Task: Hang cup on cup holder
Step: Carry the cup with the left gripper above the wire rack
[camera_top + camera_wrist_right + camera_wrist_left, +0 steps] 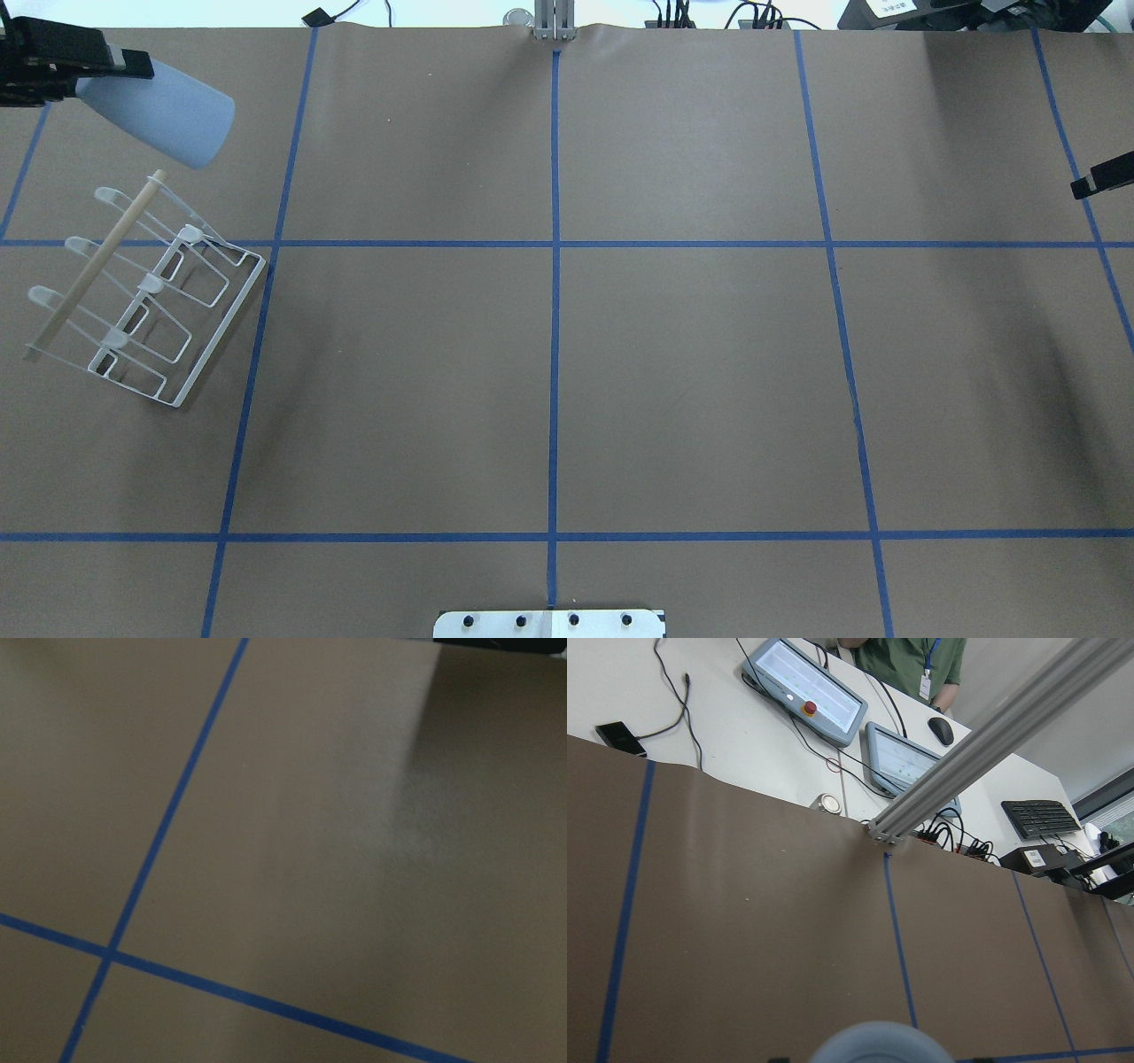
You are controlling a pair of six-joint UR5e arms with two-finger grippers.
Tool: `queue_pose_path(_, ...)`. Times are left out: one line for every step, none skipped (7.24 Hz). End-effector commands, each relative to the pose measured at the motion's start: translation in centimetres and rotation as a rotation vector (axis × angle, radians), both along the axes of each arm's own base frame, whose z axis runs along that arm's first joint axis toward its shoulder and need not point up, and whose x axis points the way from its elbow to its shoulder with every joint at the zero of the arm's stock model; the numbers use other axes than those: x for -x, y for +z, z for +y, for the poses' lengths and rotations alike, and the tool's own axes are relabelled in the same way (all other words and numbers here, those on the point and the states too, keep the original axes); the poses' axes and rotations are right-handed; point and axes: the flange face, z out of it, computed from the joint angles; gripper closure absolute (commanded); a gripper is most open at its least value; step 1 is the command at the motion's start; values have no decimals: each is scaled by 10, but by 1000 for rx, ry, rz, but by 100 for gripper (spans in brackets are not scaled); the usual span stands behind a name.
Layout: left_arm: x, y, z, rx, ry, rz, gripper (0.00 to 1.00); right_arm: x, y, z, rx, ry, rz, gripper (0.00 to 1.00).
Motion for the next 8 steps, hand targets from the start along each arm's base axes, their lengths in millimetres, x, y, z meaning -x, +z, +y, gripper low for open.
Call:
queue_pose_path(25,15,-15,6,-13,-146,100,-19,-10,13,113,-47,165,0)
queue_pose_path(23,16,-20,34,-25,-181,100,-22,-12,18,170,-65,207,0)
queue_pose_path(22,16,-24,49,-57,-203,100,-20,-16,16,217,-103,225,0)
queue_pose_path(19,13,-29,60,-76,-227,100,-22,-11,18,207,-153,232,0)
queue_pose_path(18,12,-29,64,-71,-255,100,-22,-7,18,215,-155,227,0)
queue_pose_path(13,7,-27,62,-54,-277,100,-20,-10,14,209,-150,237,0)
queue_pose_path(0,0,-20,73,-30,-289,100,-22,-2,16,221,-147,238,0)
queue_pose_path(-16,-2,-15,74,-30,-316,100,-27,-6,14,210,-139,234,0)
